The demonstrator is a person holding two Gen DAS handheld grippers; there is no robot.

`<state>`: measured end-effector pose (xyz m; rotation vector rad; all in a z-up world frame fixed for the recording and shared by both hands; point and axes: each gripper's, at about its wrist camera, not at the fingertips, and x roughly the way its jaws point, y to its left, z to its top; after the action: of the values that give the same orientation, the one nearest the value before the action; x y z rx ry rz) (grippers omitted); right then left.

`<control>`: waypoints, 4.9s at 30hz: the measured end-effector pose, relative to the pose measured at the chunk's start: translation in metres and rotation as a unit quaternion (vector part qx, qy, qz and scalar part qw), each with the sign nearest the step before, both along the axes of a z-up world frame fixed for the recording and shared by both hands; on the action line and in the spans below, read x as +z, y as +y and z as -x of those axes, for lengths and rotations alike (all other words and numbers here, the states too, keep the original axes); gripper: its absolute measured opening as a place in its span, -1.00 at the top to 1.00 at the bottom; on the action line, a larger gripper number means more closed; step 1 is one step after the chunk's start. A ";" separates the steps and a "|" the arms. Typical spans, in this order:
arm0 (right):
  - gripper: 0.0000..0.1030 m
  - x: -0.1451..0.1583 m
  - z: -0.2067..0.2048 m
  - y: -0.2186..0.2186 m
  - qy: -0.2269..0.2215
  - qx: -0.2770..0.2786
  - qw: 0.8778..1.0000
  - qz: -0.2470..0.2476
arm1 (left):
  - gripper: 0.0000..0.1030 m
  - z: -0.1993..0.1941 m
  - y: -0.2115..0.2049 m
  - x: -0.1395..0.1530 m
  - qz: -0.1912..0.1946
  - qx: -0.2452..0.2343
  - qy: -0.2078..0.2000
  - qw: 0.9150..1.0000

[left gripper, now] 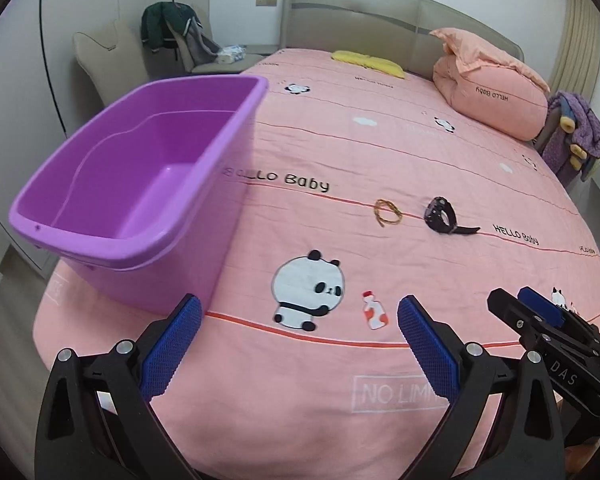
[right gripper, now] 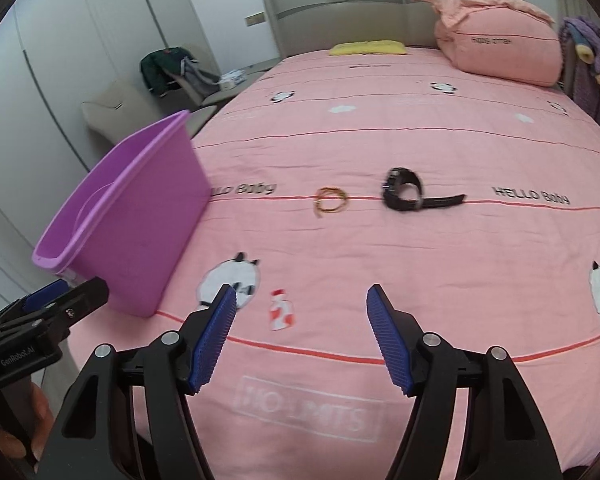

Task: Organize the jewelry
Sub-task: 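Withdraw both tools toward the gold braided bracelet and black watch, then grasp the gold braided bracelet with the left tool while the right tool grasps the black watch, then carry the bracelet and watch into the purple tub and open both tools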

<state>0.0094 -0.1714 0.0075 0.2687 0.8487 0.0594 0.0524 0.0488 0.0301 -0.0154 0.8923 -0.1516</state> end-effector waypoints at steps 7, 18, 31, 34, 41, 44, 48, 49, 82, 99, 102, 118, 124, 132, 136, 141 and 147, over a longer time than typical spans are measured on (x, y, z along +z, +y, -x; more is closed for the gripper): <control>-0.35 -0.019 -0.015 -0.050 -0.001 -0.039 0.999 0.008 | -0.87 -0.022 -0.041 -0.018 -0.018 -0.016 -0.005 1.000; -0.41 -0.058 -0.087 -0.106 0.000 -0.048 0.998 0.047 | -0.87 -0.089 -0.103 -0.069 -0.044 -0.025 -0.002 0.999; -0.41 -0.104 -0.182 -0.144 0.014 -0.042 0.996 0.074 | -0.87 -0.172 -0.150 -0.124 -0.039 -0.009 0.008 0.999; -0.41 -0.118 -0.197 -0.149 0.029 -0.038 0.996 0.080 | -0.87 -0.184 -0.157 -0.135 -0.044 -0.007 0.014 0.999; -0.41 -0.135 -0.215 -0.157 0.038 -0.032 0.995 0.081 | -0.87 -0.202 -0.170 -0.154 -0.051 -0.007 0.024 0.998; -0.41 -0.139 -0.222 -0.157 0.040 -0.029 0.995 0.083 | -0.87 -0.206 -0.173 -0.158 -0.053 -0.009 0.023 0.998; -0.41 -0.142 -0.228 -0.153 0.043 -0.022 0.994 0.095 | -0.87 -0.212 -0.175 -0.163 -0.051 -0.010 0.026 0.998; -0.41 -0.143 -0.230 -0.152 0.044 -0.021 0.994 0.099 | -0.87 -0.214 -0.175 -0.164 -0.050 -0.010 0.028 0.998; 0.91 -0.150 -0.221 -0.130 0.054 -0.014 0.994 0.098 | 0.79 -0.194 -0.183 -0.164 -0.014 -0.060 0.049 0.997; 0.91 -0.093 -0.111 -0.123 -0.040 -0.070 0.996 0.033 | 0.79 -0.108 -0.152 -0.110 -0.034 -0.073 0.024 0.996; 0.91 -0.077 -0.091 -0.112 -0.052 -0.069 0.996 0.034 | 0.79 -0.094 -0.144 -0.096 -0.032 -0.076 0.012 0.996; 0.90 0.021 -0.033 -0.029 -0.118 -0.005 0.992 0.033 | 0.79 -0.040 -0.058 0.004 -0.008 -0.056 -0.067 0.996; 0.90 0.054 -0.031 0.021 -0.137 0.024 0.990 0.029 | 0.79 -0.029 -0.009 0.038 0.005 -0.042 -0.092 0.995; 0.90 0.082 -0.051 0.099 -0.146 0.074 0.986 0.024 | 0.79 -0.032 0.063 0.068 -0.014 -0.005 -0.128 0.992; 0.90 0.088 -0.070 0.137 -0.139 0.100 0.985 0.025 | 0.79 -0.042 0.099 0.067 -0.018 0.017 -0.126 0.992; 0.90 0.091 -0.097 0.184 -0.127 0.130 0.983 0.031 | 0.79 -0.057 0.137 0.061 -0.016 0.043 -0.116 0.992; 0.87 0.084 -0.132 0.235 -0.099 0.168 0.979 0.050 | 0.79 -0.080 0.169 0.048 -0.017 0.067 -0.092 0.993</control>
<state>0.1409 0.0637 0.0912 0.0204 0.6889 0.3526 0.1320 0.2180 0.0781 -0.0286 0.7064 -0.0112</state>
